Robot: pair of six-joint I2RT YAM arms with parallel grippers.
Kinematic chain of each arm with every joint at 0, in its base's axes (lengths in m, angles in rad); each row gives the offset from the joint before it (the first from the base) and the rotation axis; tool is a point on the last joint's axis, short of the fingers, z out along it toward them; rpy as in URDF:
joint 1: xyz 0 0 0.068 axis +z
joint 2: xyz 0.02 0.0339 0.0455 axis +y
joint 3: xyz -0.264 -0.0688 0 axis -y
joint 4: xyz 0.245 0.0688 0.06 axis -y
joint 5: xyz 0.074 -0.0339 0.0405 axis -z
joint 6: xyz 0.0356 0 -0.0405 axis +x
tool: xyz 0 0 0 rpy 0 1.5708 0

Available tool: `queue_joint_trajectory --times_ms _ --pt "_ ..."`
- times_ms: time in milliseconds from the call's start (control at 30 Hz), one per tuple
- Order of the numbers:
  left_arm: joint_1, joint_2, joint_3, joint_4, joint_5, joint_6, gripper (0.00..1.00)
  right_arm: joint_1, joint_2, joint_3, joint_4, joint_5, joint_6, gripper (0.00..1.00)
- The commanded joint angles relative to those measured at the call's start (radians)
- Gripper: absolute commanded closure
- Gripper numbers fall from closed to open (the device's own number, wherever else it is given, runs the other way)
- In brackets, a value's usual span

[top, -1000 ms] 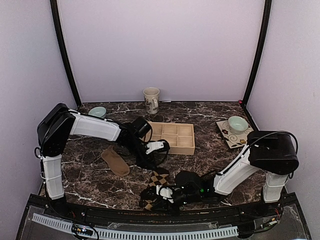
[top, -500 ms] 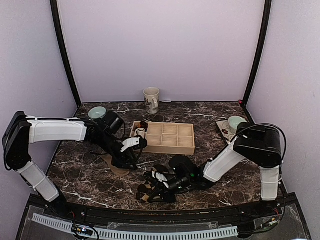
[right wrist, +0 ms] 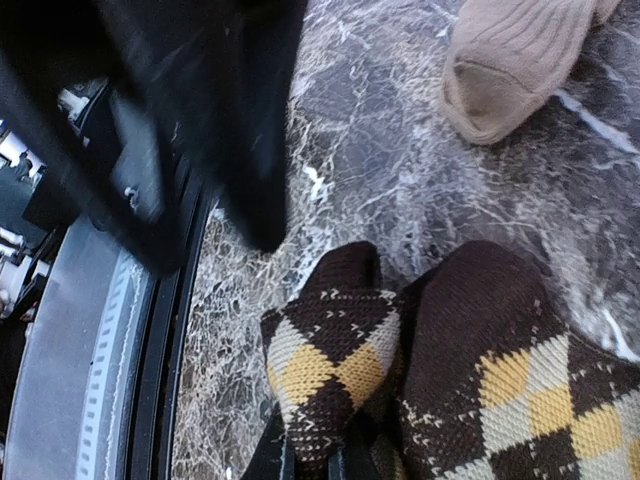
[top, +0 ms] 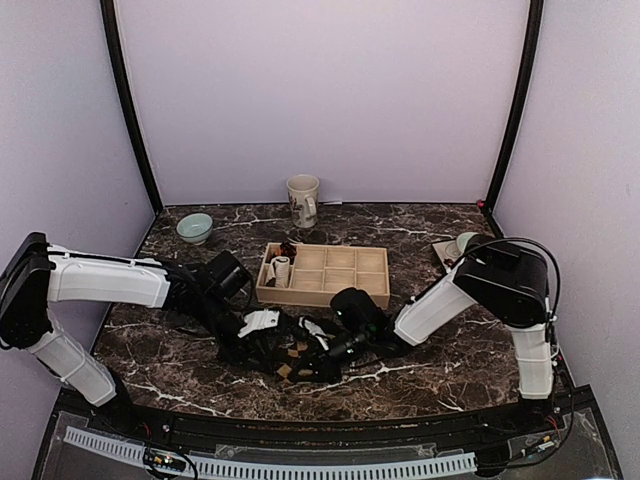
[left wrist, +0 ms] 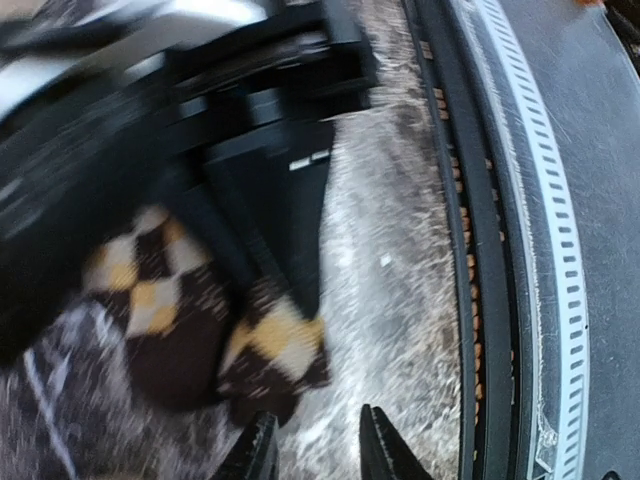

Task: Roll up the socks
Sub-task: Roll the sock at the center of the board.

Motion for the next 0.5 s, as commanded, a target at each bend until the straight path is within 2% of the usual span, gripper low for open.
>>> queue_joint_trajectory --times_ms 0,67,200,367,467 --pt "-0.096 0.031 -0.003 0.060 -0.053 -0.015 0.64 -0.027 0.068 -0.157 -0.218 0.137 0.098 1.00" --pt "-0.131 0.046 -0.013 0.093 -0.116 -0.002 0.58 -0.026 0.061 -0.169 -0.214 0.137 0.104 1.00" --pt "-0.167 0.080 -0.009 0.148 -0.210 -0.003 0.55 -0.016 0.061 -0.165 -0.210 0.131 0.112 1.00" --pt "-0.208 0.086 -0.025 0.208 -0.275 0.008 0.54 0.012 0.080 -0.165 -0.172 0.114 0.144 1.00" --pt "-0.247 0.090 -0.046 0.252 -0.362 0.020 0.56 0.016 0.090 -0.169 -0.141 0.084 0.165 1.00"
